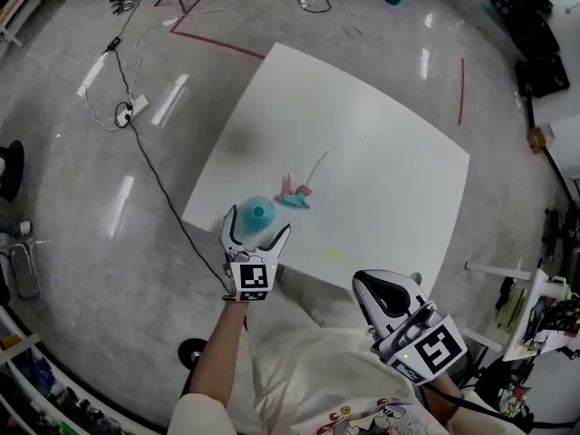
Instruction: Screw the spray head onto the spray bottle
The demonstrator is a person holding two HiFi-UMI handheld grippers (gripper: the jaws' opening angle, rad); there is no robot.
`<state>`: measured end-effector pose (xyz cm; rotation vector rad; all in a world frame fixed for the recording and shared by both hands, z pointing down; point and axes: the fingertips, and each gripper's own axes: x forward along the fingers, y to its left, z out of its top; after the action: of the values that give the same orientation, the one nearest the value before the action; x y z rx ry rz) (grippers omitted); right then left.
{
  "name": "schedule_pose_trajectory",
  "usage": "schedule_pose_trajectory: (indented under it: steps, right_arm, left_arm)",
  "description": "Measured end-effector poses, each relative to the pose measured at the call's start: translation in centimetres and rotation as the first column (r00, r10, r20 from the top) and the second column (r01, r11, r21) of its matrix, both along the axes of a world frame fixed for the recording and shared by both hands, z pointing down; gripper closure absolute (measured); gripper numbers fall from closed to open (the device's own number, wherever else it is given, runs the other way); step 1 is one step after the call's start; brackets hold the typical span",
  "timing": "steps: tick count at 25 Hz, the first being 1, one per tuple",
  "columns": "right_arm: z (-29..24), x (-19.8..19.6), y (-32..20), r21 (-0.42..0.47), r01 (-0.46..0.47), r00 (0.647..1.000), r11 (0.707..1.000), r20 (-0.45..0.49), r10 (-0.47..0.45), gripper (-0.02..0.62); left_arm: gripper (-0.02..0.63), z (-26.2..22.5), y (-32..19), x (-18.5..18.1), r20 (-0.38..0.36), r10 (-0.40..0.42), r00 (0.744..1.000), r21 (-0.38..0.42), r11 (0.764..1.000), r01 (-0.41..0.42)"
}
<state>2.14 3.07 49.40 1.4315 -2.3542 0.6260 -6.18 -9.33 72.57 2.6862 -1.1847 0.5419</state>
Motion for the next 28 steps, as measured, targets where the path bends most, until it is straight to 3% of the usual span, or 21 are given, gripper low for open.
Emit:
schedule_pose_trajectory:
  steps: [11,13,17,20,22,23,25,28]
  right_arm:
    - [2.2,0.9,-2.5,-0.029,0.085,0.996,0.996,0.001,-0.085,0.588]
    - [2.5,0.9,-2.8,-0.033,0.107,0.994,0.994,-0.009,-0.107,0.588]
    - [3.4,0.8,-3.9,-0.031,0.196,0.979,0.980,-0.059,-0.197,0.588]
    - [4.5,0.8,-5.1,-0.032,0.304,0.943,0.952,-0.135,-0.305,0.588]
    - [5.4,0.3,-6.0,-0.034,0.415,0.895,0.909,-0.166,-0.415,0.588]
    - [6.0,-0.2,-6.5,-0.050,0.491,0.854,0.870,-0.172,-0.491,0.588]
    - [8.1,-1.1,-7.3,-0.123,0.645,0.730,0.754,-0.194,-0.656,0.584]
    - [12.8,-1.7,-8.9,-0.235,0.789,0.495,0.567,-0.302,-0.815,0.560]
  left_arm:
    - [0.086,4.6,-1.7,1.5,0.118,0.048,0.992,-0.091,0.995,-0.038]
    - [0.165,4.8,-2.0,1.3,0.151,0.045,0.988,-0.101,0.994,-0.030]
    - [0.183,4.8,-2.5,1.4,0.166,0.052,0.985,-0.116,0.993,-0.033]
    - [0.184,4.5,-2.3,1.8,0.152,0.056,0.987,-0.126,0.991,-0.036]
    - [0.186,3.9,-1.8,2.1,0.141,0.066,0.988,-0.135,0.990,-0.046]
    - [0.186,3.5,-1.6,2.3,0.141,0.071,0.987,-0.133,0.990,-0.053]
    - [0.186,2.6,-1.1,2.2,0.152,0.085,0.985,-0.124,0.990,-0.067]
    - [0.186,1.6,0.4,1.6,0.148,0.112,0.983,-0.131,0.987,-0.092]
